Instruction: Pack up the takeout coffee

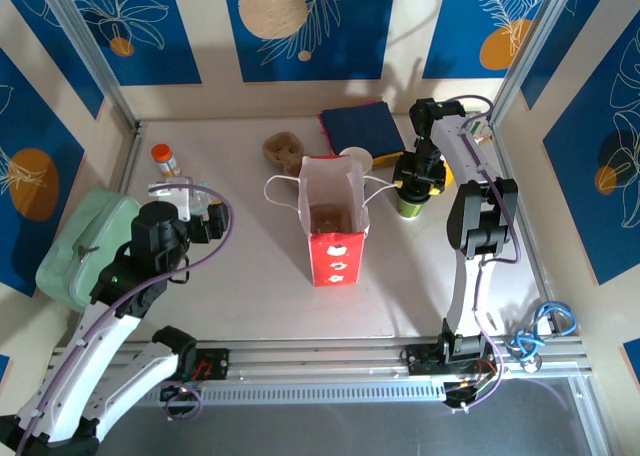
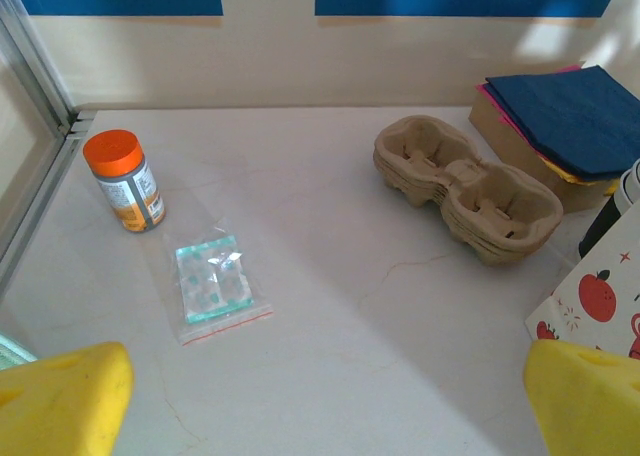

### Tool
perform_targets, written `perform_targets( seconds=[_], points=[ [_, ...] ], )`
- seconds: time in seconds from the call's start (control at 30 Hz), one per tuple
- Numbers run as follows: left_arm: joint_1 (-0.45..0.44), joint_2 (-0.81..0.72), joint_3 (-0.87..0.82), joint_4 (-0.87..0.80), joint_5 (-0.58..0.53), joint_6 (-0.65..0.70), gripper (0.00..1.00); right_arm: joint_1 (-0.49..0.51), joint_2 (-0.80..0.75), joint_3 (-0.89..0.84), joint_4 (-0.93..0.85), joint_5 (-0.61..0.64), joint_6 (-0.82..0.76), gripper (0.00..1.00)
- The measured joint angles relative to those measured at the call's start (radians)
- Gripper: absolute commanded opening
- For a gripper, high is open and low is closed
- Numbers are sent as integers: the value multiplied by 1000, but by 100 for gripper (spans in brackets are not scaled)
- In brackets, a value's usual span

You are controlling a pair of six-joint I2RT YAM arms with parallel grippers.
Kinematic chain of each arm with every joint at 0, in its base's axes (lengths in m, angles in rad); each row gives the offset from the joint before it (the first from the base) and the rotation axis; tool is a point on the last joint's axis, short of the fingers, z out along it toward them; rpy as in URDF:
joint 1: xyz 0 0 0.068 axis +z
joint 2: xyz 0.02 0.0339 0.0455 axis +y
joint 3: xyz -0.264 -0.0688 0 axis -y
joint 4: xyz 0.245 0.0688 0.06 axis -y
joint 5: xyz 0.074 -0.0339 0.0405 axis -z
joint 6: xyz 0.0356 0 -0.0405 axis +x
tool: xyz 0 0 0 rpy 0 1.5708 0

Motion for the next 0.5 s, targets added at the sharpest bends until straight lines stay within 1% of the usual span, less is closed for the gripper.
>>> perform_targets(
  seconds=[0.13,0.5],
  points=[
    [0,0,0,0,0,0,99,0,-1,-4,3,-1,3,65],
    [0,0,0,-3,0,0,99,20,-11,-6,-9,2,3,69]
  ],
)
